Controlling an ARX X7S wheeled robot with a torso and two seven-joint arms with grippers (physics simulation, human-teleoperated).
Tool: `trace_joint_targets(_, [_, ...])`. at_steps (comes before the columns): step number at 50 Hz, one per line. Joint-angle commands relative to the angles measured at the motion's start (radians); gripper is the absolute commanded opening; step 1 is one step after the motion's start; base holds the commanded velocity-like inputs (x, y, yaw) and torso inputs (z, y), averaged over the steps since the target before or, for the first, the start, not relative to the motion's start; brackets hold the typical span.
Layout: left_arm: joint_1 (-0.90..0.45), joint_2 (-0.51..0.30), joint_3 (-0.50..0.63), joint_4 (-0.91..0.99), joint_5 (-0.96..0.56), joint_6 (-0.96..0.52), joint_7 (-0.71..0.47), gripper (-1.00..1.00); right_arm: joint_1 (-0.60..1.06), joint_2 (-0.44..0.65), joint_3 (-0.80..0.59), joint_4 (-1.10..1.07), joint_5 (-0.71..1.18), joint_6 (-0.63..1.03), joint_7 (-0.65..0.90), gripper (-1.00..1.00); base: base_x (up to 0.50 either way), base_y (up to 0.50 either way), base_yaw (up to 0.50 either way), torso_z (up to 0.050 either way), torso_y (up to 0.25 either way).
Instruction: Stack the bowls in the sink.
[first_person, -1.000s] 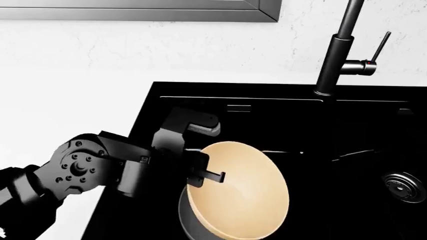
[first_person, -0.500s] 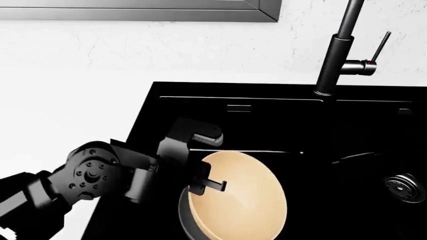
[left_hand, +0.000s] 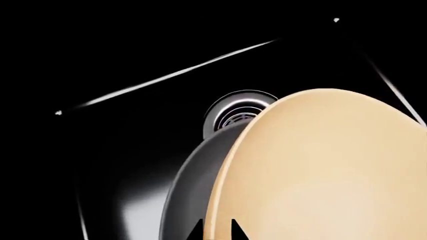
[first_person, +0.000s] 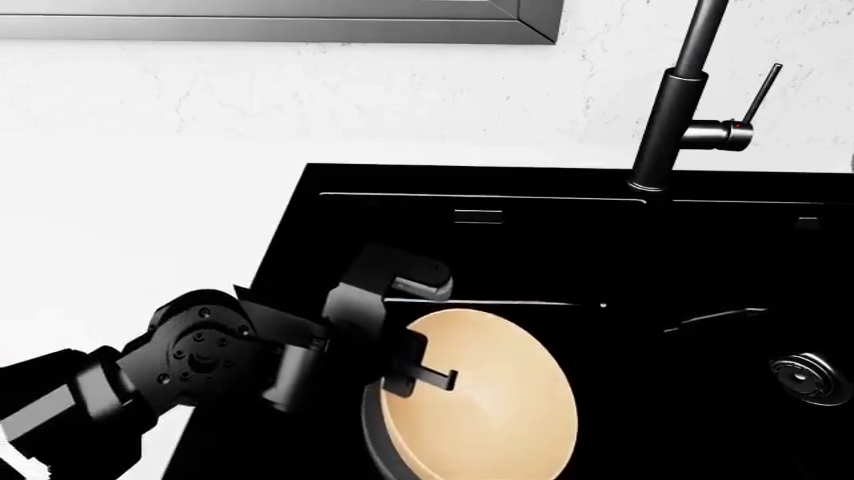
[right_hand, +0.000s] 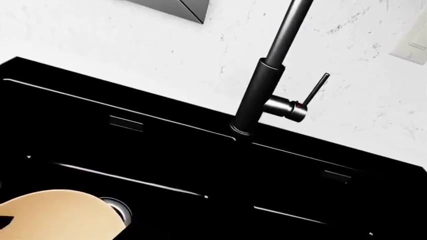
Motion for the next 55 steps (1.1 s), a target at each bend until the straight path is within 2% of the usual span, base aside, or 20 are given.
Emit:
trace_joint_targets(1, [0.007,0.012,0.018,-0.016,0.022,0.0,0.011,-1.0,-0.011,0.005,0.0,-0.004,-0.01,-0.003,-0.008,1.0,0.0,0.0,0.0,0.0,0.0])
trace_joint_targets(3, [0.005,0.013,0.024,-0.014,0.028,-0.006,0.007,-1.0,-0.013,0.007,0.0,-0.005,-0.012,-0.003,-0.009,1.0,0.0,0.0,0.0,0.0,0.0])
trace_joint_targets(4, [0.002,0.014,0.026,-0.013,0.03,-0.008,0.004,1.0,-0.014,0.007,0.0,-0.005,-0.012,-0.004,-0.009,1.0,0.0,0.0,0.0,0.0,0.0])
trace_joint_targets(21, [-0.117,-0.044,-0.034,0.08,-0.079,-0.049,-0.109,1.0,-0.008,0.003,0.005,-0.002,-0.001,-0.001,-0.001,1.0,0.0,0.0,0.0,0.0,0.0])
trace_joint_targets(46, [-0.502,-0.232,-0.249,0.232,-0.42,-0.079,-0.333,1.0,0.052,-0.034,0.027,-0.01,0.066,0.0,0.039,1.0,0.0,0.0,0.0,0.0,0.0])
trace_joint_targets(55, [-0.567,-0.282,-0.283,0.261,-0.458,-0.091,-0.355,1.0,0.098,-0.031,0.051,-0.032,0.114,-0.002,0.06,1.0,0.0,0.0,0.0,0.0,0.0])
